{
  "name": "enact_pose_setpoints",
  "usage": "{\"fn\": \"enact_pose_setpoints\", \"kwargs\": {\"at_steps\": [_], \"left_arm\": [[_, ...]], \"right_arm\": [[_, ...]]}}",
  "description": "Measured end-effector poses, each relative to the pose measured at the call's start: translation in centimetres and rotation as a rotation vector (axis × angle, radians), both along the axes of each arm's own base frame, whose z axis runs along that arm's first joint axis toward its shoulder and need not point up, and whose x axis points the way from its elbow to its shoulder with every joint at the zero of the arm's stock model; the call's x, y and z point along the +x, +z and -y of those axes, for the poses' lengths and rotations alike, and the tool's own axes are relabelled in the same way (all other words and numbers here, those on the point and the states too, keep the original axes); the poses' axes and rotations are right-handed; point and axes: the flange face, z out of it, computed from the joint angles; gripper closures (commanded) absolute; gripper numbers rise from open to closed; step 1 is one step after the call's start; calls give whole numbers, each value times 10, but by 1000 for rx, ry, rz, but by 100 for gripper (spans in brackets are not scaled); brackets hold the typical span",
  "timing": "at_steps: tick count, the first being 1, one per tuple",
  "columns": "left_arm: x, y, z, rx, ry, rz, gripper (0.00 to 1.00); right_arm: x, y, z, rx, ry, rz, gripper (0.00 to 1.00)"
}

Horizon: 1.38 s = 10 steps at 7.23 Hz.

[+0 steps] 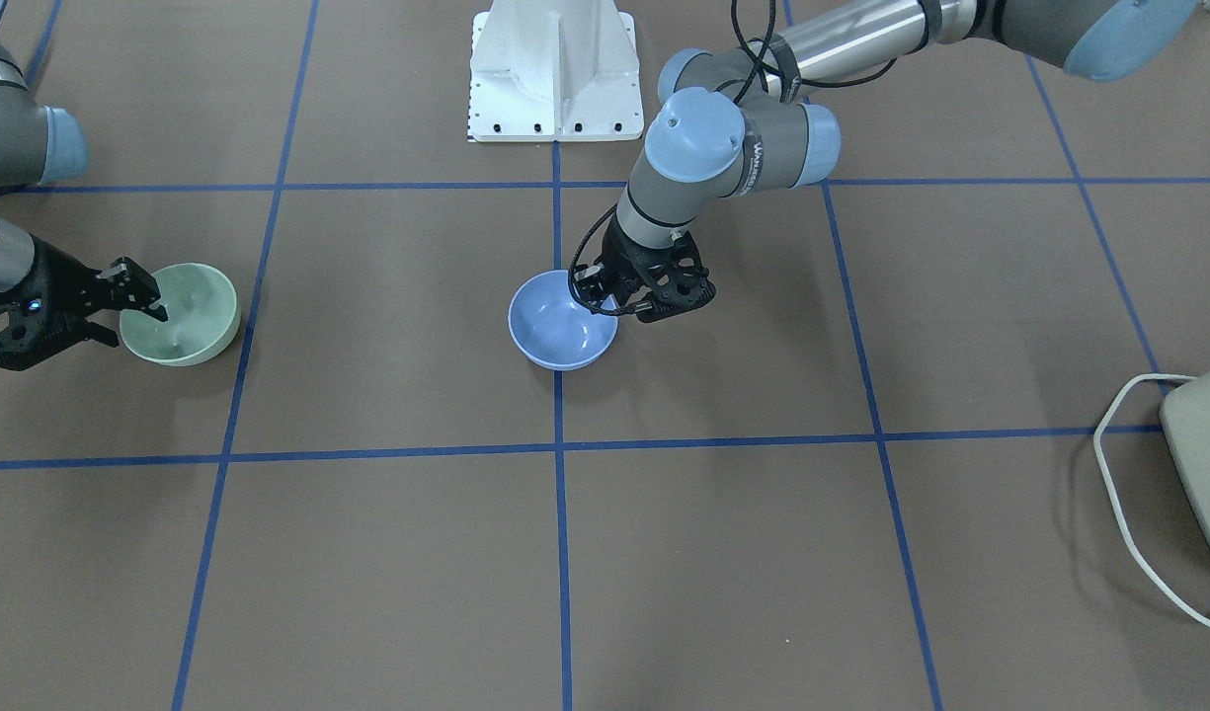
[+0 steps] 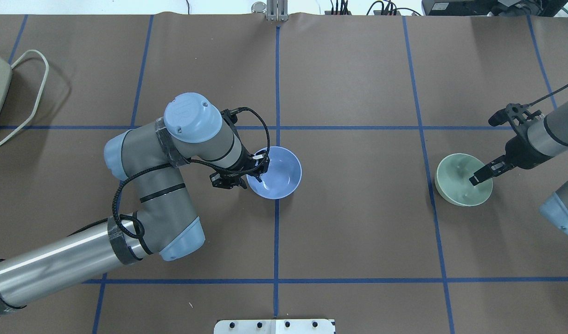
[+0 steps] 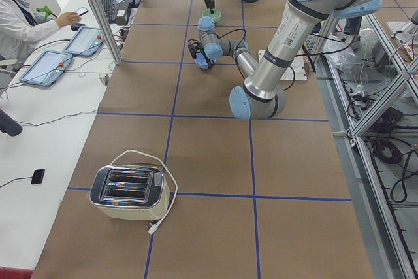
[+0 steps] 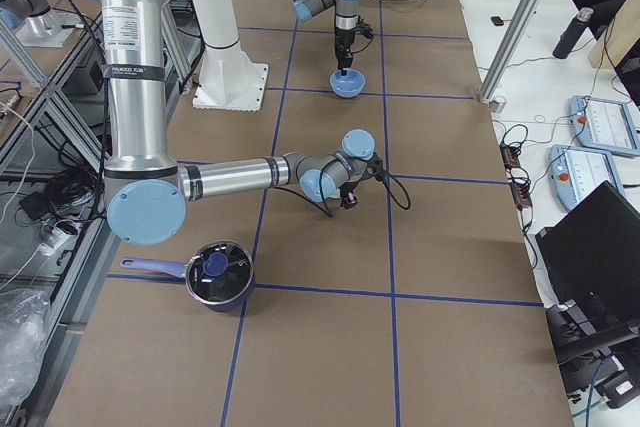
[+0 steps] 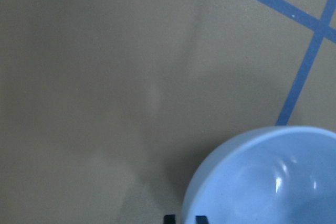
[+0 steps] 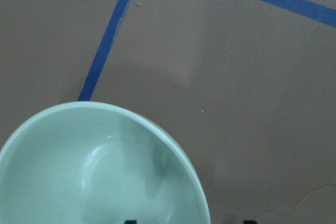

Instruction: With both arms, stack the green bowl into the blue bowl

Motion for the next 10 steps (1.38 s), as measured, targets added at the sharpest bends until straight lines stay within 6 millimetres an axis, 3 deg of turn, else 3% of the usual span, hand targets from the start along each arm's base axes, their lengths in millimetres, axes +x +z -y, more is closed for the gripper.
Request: {"fn": "enact_pose_setpoints", "kwargs": {"at_steps": [1,3,5,10], "left_arm": [[-7,-7,1,7,-5,-13,38],[-43,-24,14,18,-31,-52,38],[-77,-26,28,6,-44,-78,38],[-104,-19,43,3,-74,-79,38]], "right_arm": [[0,0,0,0,0,0,67],[1,-2,0,4,-1,4,74],[1,-5,0,11,-4,9,80],[7,-7,7,40,15,25,81]]}}
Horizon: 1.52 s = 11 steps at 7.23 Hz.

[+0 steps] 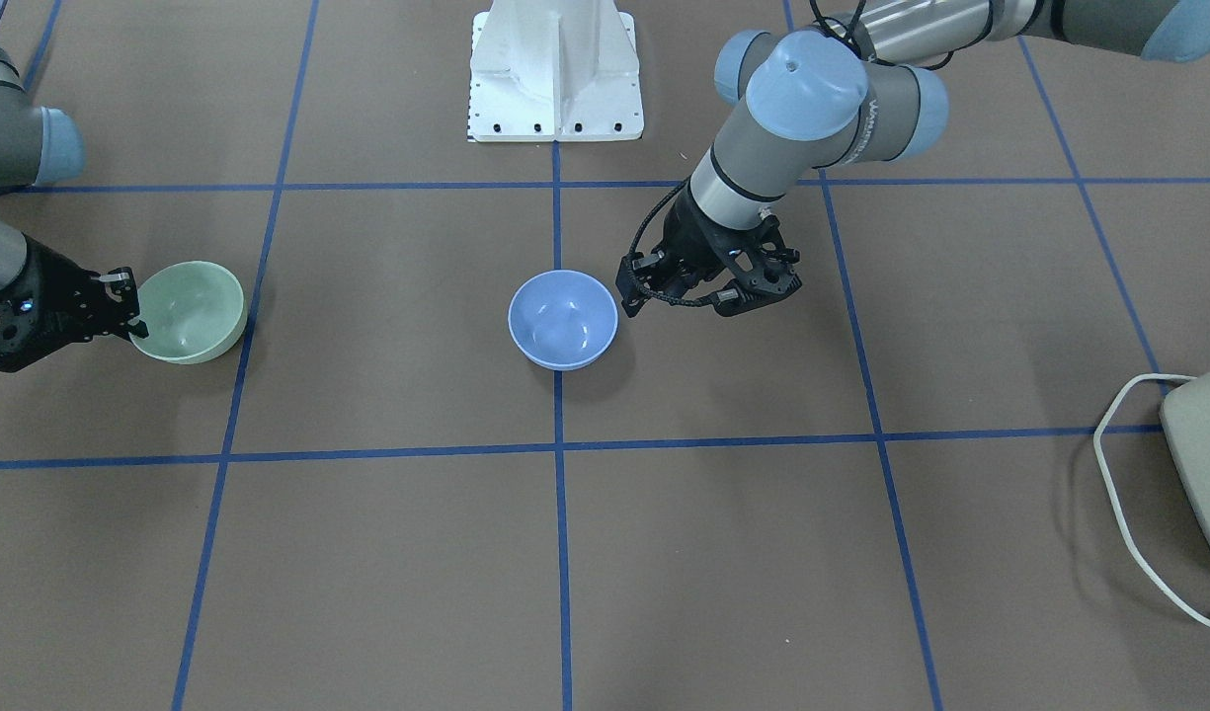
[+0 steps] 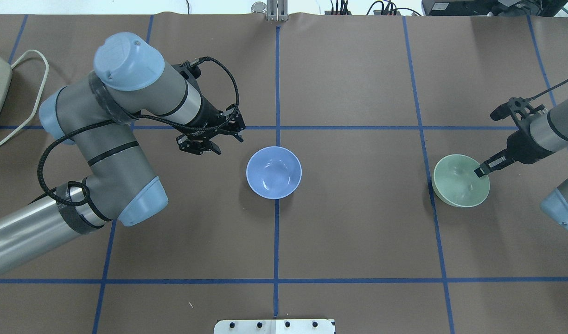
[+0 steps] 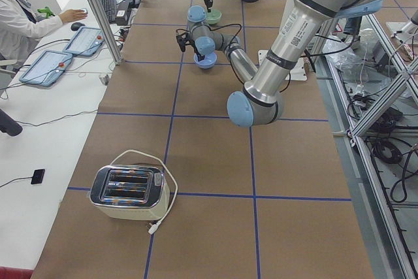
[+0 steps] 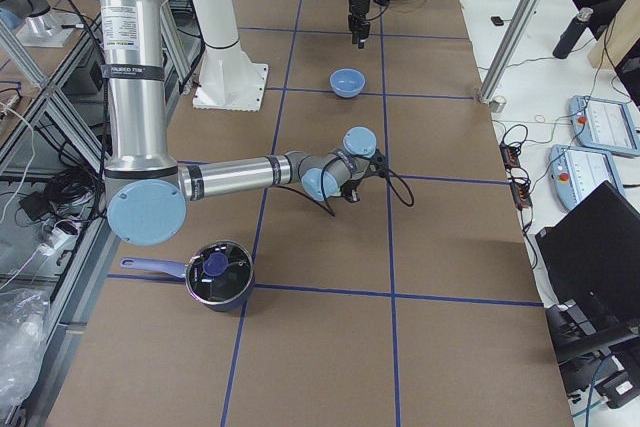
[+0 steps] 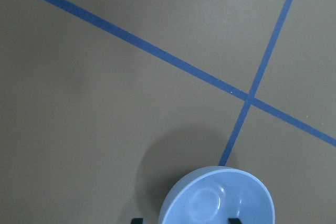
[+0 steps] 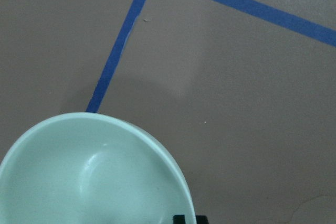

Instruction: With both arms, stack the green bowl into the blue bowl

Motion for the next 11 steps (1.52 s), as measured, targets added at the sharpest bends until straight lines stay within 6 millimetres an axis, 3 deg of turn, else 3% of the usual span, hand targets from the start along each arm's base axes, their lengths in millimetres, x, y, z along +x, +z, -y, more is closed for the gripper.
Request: {"fn": "enact_pose_setpoints", "kwargs": {"at_steps": [2,7,11], "left_arm": [[-5,6,-2,-2,-2,3,38],[-11,9,-6,1,-3,0,38],[-19,14,-1,-4,-16,5,39]], "right_arm": [[1,5,-1,16,-1,12,88],[2,10,-1,10,3,10,90],[15,-6,13,3,16,54,90]]}}
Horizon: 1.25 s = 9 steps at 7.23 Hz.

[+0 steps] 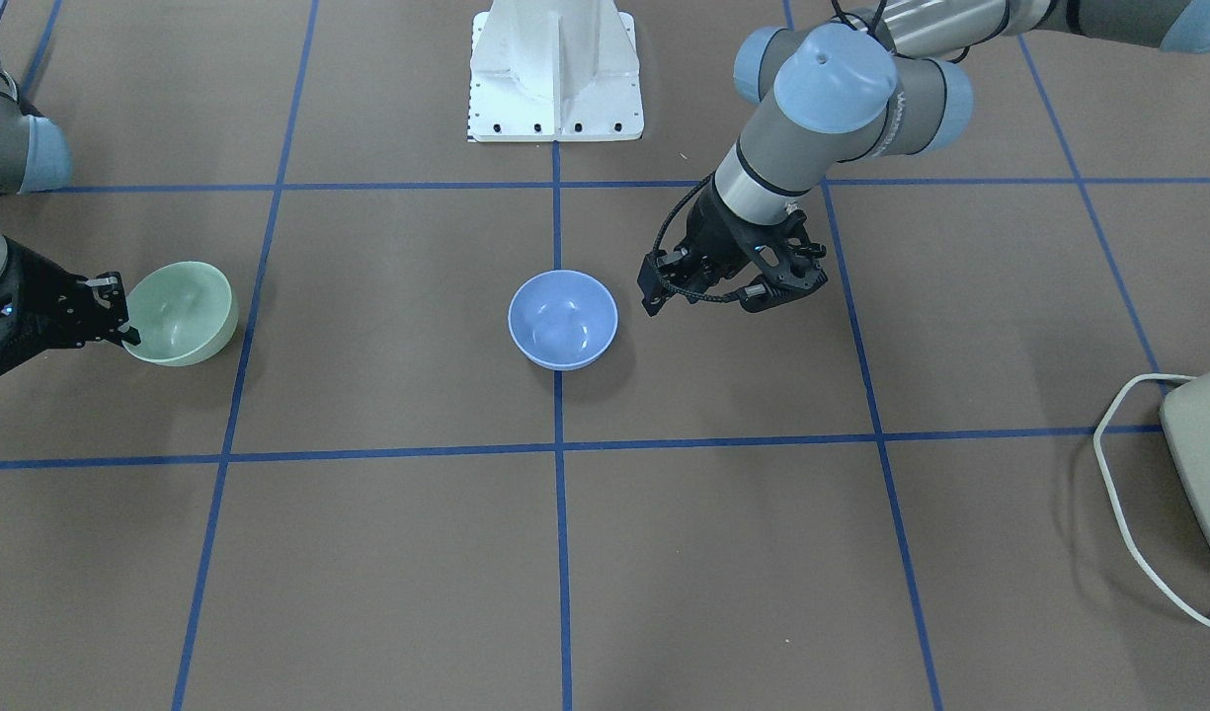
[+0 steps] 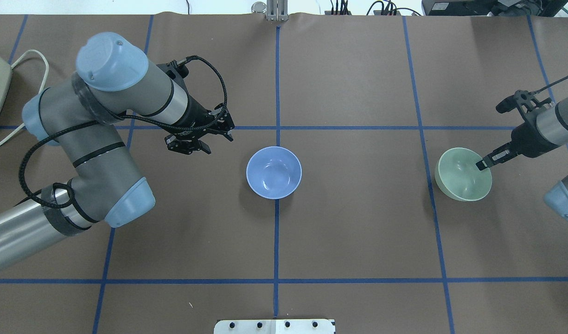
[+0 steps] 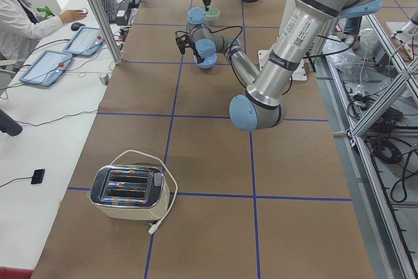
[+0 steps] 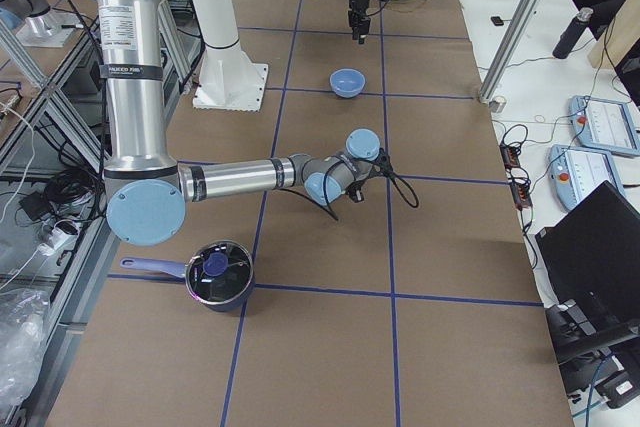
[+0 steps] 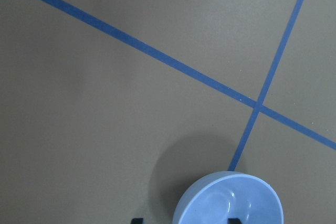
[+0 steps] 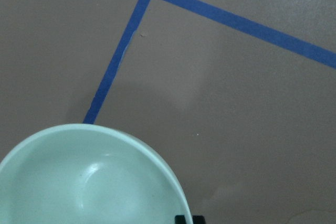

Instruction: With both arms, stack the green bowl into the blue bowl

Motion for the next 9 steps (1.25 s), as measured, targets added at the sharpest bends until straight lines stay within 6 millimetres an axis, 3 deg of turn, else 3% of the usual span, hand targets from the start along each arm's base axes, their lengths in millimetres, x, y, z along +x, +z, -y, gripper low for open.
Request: {"fn": "enact_pose_setpoints", "kwargs": {"at_steps": [2,4,6,9], "left_arm": [[-18,4,8,20,-4,-1,40],[-72,38,21,99,50,13,40],[-125,81,38,174,98,42,40],[-177,126,57,289,173,140,40]], "right_arm": [[11,-13,11,-11,6,37,89],[8,-41,31,-29,9,50,89],[-5,-95,57,-78,44,72,89],[-64,-191,72,-160,92,124,88]]}}
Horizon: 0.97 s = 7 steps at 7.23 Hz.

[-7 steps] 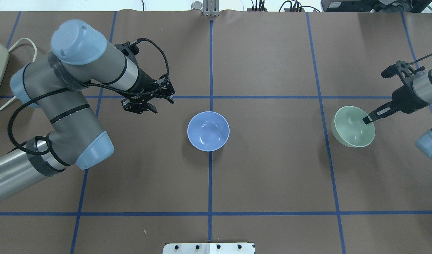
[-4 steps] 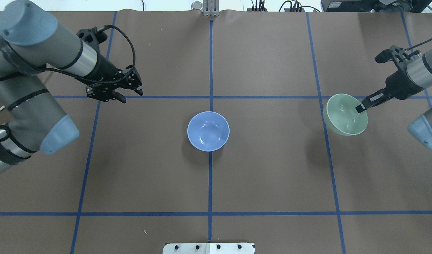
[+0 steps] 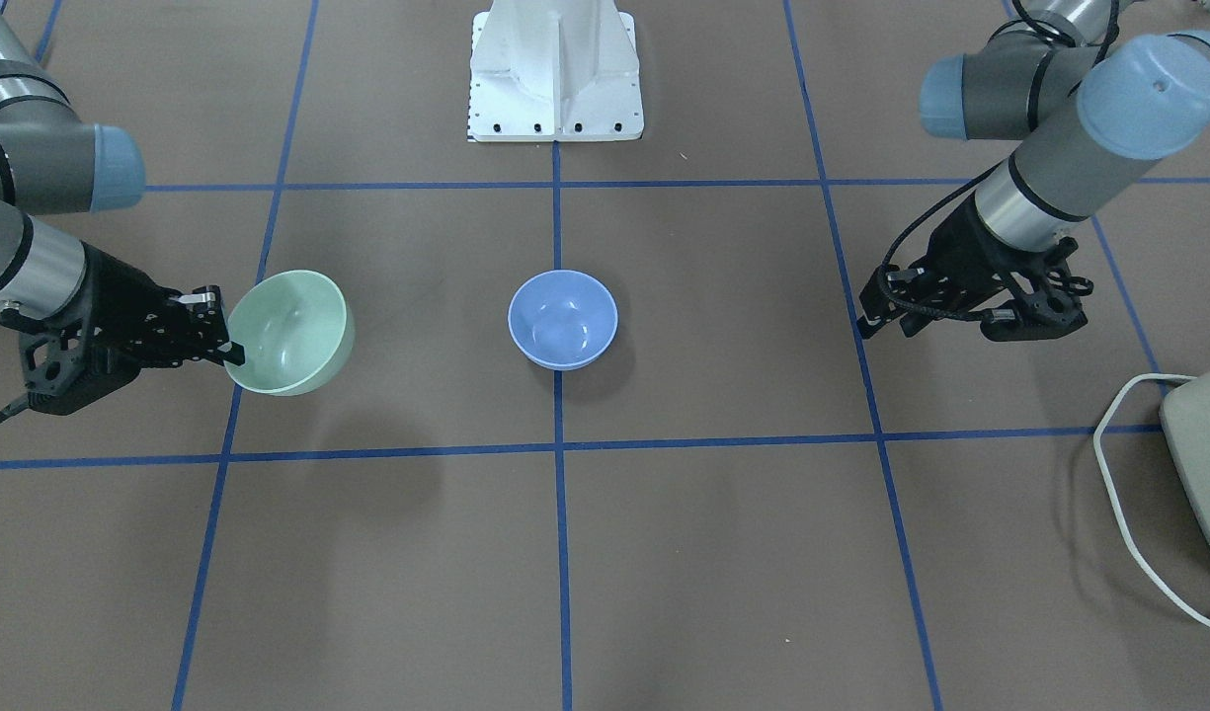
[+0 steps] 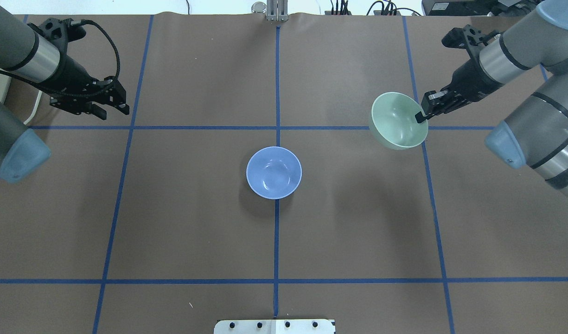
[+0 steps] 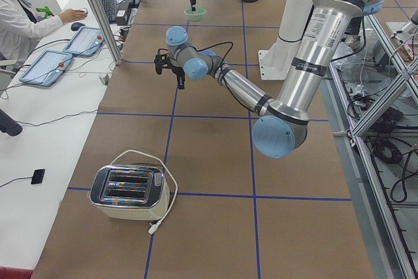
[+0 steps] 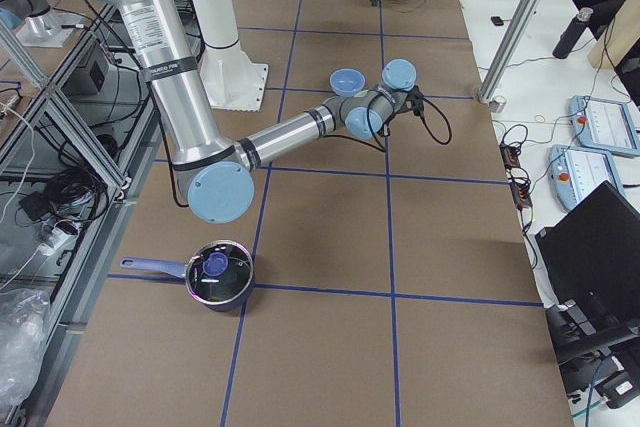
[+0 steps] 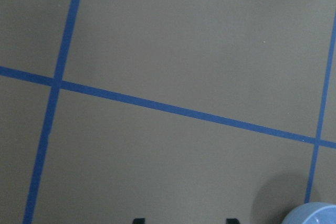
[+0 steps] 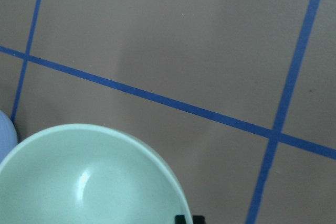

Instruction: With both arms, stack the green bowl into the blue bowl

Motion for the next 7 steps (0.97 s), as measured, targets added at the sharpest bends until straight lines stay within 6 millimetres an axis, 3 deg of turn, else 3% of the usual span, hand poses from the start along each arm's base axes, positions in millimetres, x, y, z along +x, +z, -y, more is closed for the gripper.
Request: {"fn": "enact_pose_setpoints", "kwargs": {"at_steps": [5,7], "left_arm": [[-70,72,23,190,146,131,40],[-79,90,23,210,173,149,40]], "right_arm": [[-136,-119,-44,-60,81,-12,88],[-183,-156,-64,-53,88,-78,88]]}}
